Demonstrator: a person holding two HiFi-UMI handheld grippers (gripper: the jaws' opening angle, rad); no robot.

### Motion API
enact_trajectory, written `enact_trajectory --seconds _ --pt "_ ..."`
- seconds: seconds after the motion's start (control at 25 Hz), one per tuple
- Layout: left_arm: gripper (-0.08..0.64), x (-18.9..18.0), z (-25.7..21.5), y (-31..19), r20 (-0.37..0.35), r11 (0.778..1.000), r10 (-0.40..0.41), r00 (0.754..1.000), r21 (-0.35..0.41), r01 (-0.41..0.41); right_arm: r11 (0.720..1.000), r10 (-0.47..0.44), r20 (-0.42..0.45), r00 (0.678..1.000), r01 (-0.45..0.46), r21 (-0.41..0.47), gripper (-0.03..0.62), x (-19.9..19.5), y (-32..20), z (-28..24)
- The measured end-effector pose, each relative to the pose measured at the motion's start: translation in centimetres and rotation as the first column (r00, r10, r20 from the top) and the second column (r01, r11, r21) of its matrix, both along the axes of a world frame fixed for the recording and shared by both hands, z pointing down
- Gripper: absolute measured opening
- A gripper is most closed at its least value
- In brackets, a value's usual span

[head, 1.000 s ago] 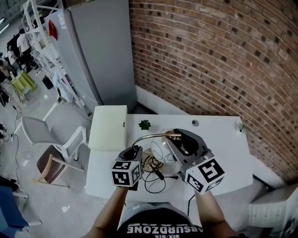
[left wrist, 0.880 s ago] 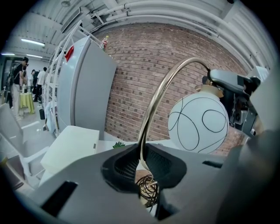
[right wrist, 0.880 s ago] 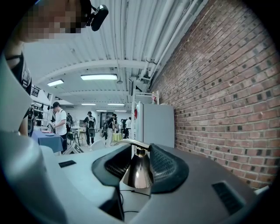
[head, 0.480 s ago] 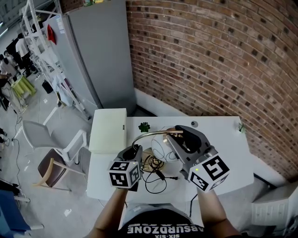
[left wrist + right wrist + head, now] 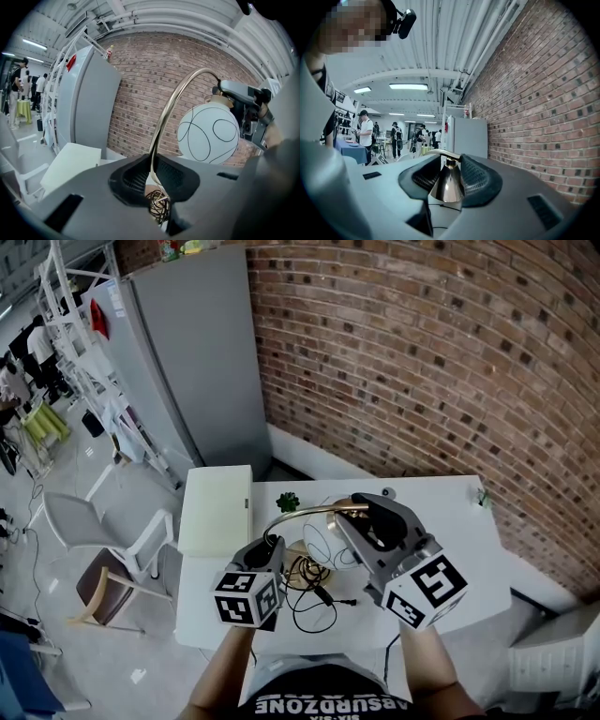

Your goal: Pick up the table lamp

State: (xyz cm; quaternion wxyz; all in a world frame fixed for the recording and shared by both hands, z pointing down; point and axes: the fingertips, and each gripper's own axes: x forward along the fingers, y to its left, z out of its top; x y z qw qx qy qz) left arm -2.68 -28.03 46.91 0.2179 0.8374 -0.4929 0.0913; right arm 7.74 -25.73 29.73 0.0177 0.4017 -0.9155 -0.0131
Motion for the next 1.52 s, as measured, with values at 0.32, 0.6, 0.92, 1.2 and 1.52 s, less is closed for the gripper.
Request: enact_trajectory --seconds 0.32,0.6,0.92,1.2,1.52 --pt "0.041 -0.05 -0.5 0.25 -0.015 1.0 0.003 1.0 0.011 -0.003 1.0 -0.001 0.003 1.0 0.001 0.007 0.129 -0.02 0.3 -0.47" --pt "0.041 -0.17 -0.65 0.45 -0.017 1.0 -0.003 1.0 0.012 0.003 1.0 -0.009 -0.002 1.0 0.009 0.012 0.129 -0.17 0.49 -0.6" --pt "0.041 -0.2 -0.68 0.55 -0.022 1.0 -0.007 1.0 0.011 0.007 1.0 -0.006 -0.014 1.0 0.006 0.029 0.129 -0.35 0.8 -0.72" --pt "0.041 -0.31 -0.8 0.61 -0.025 1.0 -0.011 1.0 0.007 0.011 0.999 -0.011 -0.021 1.0 0.011 0.035 0.129 -0.52 0.97 -0.87" --pt "0.041 -0.41 -0.57 0.65 -0.026 1.0 -0.013 1.0 0.002 0.013 0.999 -0.011 -0.024 1.0 0.012 0.03 0.129 -0.64 0.95 -0.65"
